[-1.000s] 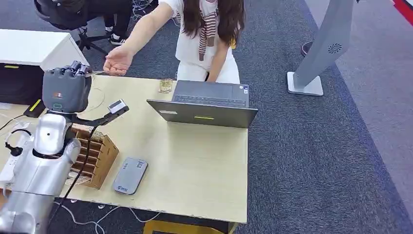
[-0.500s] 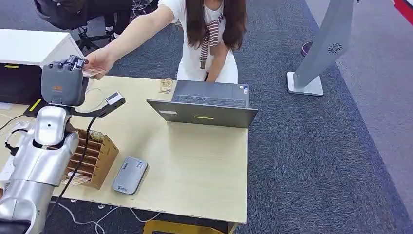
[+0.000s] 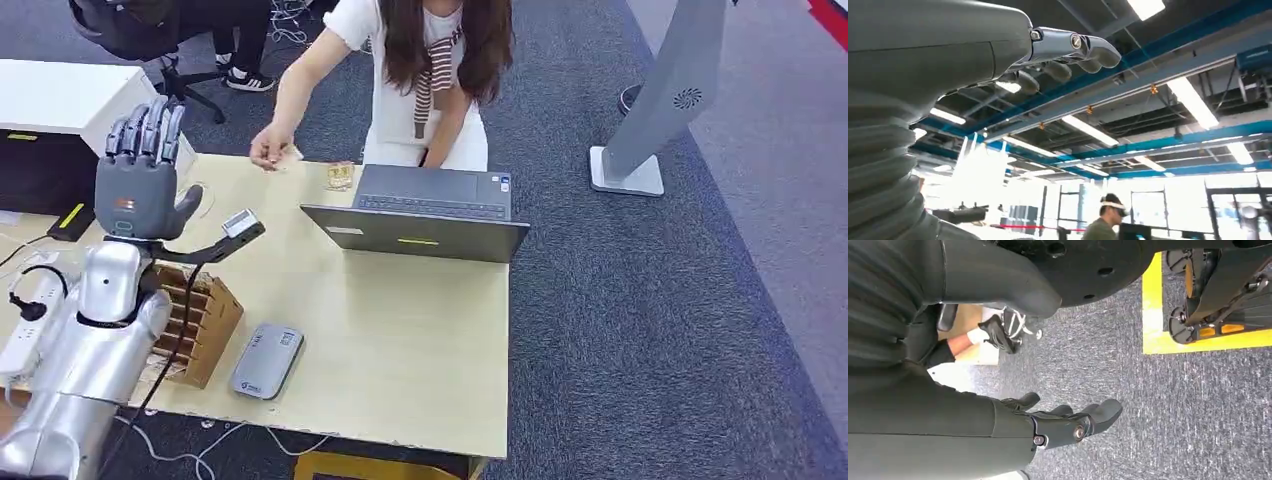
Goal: Pass the card to the sensor for recognition and then transmit it.
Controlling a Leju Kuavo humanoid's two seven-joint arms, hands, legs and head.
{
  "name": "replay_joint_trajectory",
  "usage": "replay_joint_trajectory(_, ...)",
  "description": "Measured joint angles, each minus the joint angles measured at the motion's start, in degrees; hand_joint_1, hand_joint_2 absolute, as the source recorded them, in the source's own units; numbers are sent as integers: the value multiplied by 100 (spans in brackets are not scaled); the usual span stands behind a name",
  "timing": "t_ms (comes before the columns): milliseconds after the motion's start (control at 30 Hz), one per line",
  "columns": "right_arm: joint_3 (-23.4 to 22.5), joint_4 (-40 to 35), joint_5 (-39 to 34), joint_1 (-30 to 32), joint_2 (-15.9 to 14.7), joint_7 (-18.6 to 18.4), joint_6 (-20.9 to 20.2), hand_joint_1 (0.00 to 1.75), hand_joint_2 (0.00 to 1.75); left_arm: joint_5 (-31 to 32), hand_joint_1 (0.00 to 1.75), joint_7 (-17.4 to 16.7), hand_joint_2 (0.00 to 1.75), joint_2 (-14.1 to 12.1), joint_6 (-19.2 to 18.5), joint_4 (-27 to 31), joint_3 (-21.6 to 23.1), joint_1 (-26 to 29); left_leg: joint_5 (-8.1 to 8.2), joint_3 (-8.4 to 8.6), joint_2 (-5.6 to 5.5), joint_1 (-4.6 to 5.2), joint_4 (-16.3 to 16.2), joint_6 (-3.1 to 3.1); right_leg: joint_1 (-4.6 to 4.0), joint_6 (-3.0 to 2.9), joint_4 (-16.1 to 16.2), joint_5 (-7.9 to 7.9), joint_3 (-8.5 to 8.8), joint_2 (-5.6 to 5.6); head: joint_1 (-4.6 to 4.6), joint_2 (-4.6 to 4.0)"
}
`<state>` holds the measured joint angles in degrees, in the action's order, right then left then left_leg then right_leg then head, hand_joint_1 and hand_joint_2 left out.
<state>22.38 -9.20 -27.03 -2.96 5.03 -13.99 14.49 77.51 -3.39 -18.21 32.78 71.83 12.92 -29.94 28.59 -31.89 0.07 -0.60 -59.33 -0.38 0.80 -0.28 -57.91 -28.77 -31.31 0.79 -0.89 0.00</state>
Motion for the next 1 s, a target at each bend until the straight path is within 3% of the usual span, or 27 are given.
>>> replay_joint_trajectory(200,-35,0,-216,11,4,61,103,0,175,-138,0,194,175,24,112,1296,2,1197,5,-6,5,1,2,5,1,1,2,-2,-5,3,2,0)
replay_joint_trajectory(400,-153,2,-335,44,17,114,133,0,175,-90,0,201,175,-157,7,2471,15,2478,7,-16,5,0,2,5,1,4,2,-6,-16,3,2,0)
replay_joint_trajectory(567,-306,2,-547,61,46,155,212,0,175,-214,0,119,175,-481,-736,3228,17,3526,12,-12,26,0,8,5,1,4,2,-7,-16,21,0,0)
replay_joint_trajectory(667,-385,2,-586,91,48,184,192,0,175,-346,0,-109,175,-863,-1194,3525,15,4221,12,-20,11,0,8,5,0,1,2,-11,-24,9,2,0)
replay_joint_trajectory(767,-426,2,-621,94,48,223,175,0,175,-472,0,-210,175,-1116,-1405,3693,13,4621,12,-25,0,-1,8,5,0,0,2,-15,-22,-4,2,0)
replay_joint_trajectory(1000,-509,2,-641,97,54,260,170,0,175,-597,0,-428,175,-1353,-1552,3854,13,5153,11,-24,-1,1,8,5,0,0,2,-14,-17,-7,2,0)
